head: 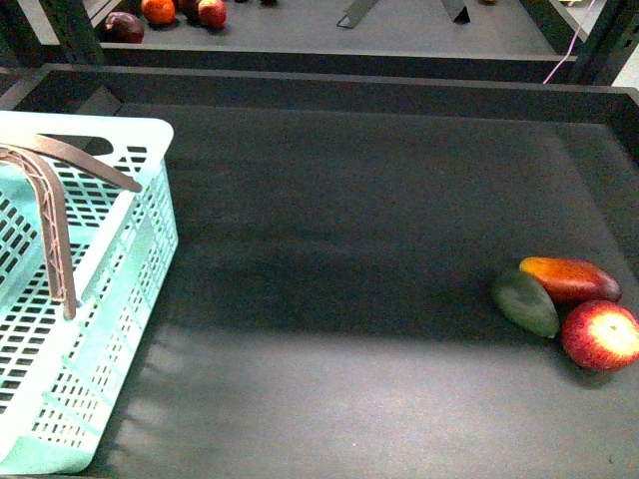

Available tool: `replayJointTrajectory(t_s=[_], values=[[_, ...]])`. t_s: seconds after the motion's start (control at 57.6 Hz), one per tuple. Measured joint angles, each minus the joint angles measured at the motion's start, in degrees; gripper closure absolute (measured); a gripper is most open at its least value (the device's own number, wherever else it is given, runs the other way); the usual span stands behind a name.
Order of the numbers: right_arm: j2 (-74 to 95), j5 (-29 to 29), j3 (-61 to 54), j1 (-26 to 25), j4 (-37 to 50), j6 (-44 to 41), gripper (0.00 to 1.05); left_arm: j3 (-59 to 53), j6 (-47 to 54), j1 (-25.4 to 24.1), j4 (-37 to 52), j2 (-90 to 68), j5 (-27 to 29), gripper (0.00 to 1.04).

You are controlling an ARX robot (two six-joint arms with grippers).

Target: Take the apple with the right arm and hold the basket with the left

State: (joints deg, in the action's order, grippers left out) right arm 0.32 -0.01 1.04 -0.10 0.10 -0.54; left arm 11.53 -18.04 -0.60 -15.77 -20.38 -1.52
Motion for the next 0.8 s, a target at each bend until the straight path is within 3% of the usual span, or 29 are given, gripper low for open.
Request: replayJointTrajectory(t_s=[0.174, 0.4, 0.538, 0.799], values=[[0.0, 0.02, 0.0, 0.0, 0.0, 0.0, 0.09, 8.76, -13.03, -1.79, 9.46, -16.55, -4.33, 0.07], [0.0, 0.02, 0.0, 0.0, 0.0, 0.0, 0.09, 16.85, -26.58, -7.93, 19.23, -37.48, -9.49, 0.07], [0.0, 0.02, 0.0, 0.0, 0.0, 0.0, 0.09, 19.98, -31.52, -10.49, 22.38, -48.3, -10.47, 0.07], [0.0, 0.02, 0.0, 0.0, -0.02, 0.0, 0.09, 28.92, -37.16, -10.49, 27.3, -64.43, -11.37, 0.07]])
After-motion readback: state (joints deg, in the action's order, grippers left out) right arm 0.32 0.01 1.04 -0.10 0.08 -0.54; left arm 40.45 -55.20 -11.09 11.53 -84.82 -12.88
